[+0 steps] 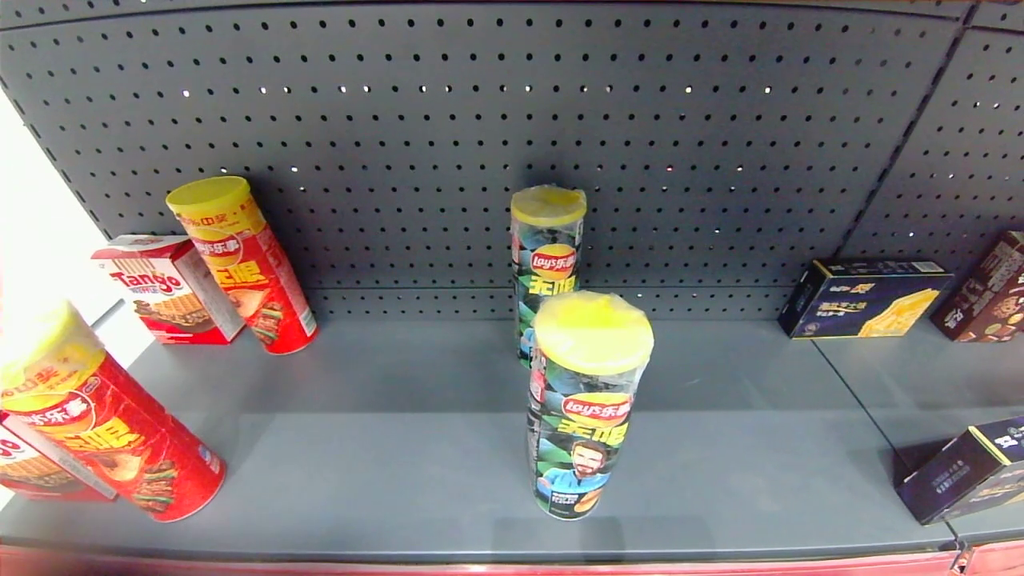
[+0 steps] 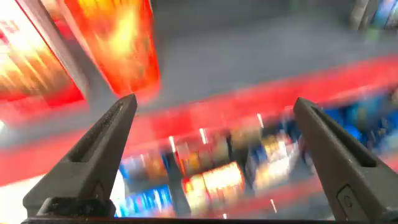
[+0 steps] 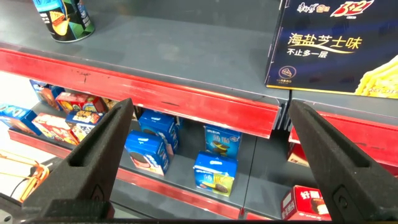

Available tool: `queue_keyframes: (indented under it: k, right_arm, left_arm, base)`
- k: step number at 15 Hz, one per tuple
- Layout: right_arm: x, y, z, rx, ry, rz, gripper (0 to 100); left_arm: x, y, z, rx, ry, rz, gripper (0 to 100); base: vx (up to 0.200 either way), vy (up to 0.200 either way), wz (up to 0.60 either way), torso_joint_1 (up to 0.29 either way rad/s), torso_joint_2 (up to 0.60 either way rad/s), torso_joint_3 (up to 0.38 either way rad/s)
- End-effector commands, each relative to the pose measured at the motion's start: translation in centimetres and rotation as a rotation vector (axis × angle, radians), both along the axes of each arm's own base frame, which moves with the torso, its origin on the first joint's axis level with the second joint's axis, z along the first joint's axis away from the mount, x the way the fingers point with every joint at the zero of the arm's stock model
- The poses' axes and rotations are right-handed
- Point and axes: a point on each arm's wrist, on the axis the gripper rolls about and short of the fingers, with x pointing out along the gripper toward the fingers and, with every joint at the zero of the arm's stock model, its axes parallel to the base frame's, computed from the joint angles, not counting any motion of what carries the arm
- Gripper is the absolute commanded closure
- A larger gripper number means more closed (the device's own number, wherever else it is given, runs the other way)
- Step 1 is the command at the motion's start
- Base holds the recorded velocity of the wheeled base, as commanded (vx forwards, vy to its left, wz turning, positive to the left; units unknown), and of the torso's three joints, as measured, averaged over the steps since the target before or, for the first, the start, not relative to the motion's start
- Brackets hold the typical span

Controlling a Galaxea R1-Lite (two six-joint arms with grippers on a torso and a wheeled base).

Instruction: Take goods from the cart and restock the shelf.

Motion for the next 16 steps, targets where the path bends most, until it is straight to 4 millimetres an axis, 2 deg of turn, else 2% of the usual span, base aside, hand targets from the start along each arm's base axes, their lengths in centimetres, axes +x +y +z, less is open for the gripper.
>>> queue_keyframes:
  k: [1, 3, 8, 9, 11, 12, 13, 14, 16]
  right_arm:
    - [0.01, 0.00, 0.00, -0.001, 0.001, 0.001, 0]
    - [0.01, 0.00, 0.00, -0.001, 0.001, 0.001, 0]
    - [0.01, 0.00, 0.00, -0.001, 0.001, 0.001, 0]
    - [0.01, 0.00, 0.00, -0.001, 0.001, 0.001, 0]
    - [0.01, 0.00, 0.00, -0.001, 0.001, 0.001, 0]
    - [0.01, 0.00, 0.00, -0.001, 0.001, 0.001, 0]
    - [0.01, 0.00, 0.00, -0.001, 0.001, 0.001, 0]
    - [0.01, 0.00, 0.00, -0.001, 0.001, 0.001, 0]
    - [0.01, 0.00, 0.00, -0.001, 0.001, 0.001, 0]
  left_arm:
    - [-0.04, 0.00, 0.08, -0.015, -0.014, -0.001, 0]
    - [-0.04, 0.00, 0.08, -0.092, 0.006, -0.008, 0]
    - [-0.06, 0.09, 0.11, -0.105, 0.013, 0.041, 0]
    - [-0.11, 0.21, 0.12, -0.109, 0.028, 0.098, 0]
    - [-0.38, 0.70, 0.26, -0.104, 0.092, 0.323, 0]
    - [-0.43, 0.74, 0.28, -0.105, 0.092, 0.338, 0]
    - [-0.43, 0.66, 0.28, -0.099, 0.093, 0.292, 0]
    - [-0.33, 0.37, 0.05, -0.090, 0.095, 0.165, 0]
    - [-0.20, 0.25, -0.02, -0.048, 0.068, 0.109, 0]
  base:
    - [0.000, 0.000, 0.00, 0.000, 0.00, 0.000]
    - [0.000, 0.000, 0.00, 0.000, 0.00, 0.000]
    - [0.000, 0.000, 0.00, 0.000, 0.00, 0.000]
    - [0.000, 0.000, 0.00, 0.000, 0.00, 0.000]
    - [0.000, 0.000, 0.00, 0.000, 0.00, 0.000]
    - [0.000, 0.000, 0.00, 0.000, 0.00, 0.000]
    - [0.000, 0.000, 0.00, 0.000, 0.00, 0.000]
    - [0.000, 0.000, 0.00, 0.000, 0.00, 0.000]
    - [0.000, 0.000, 0.00, 0.000, 0.00, 0.000]
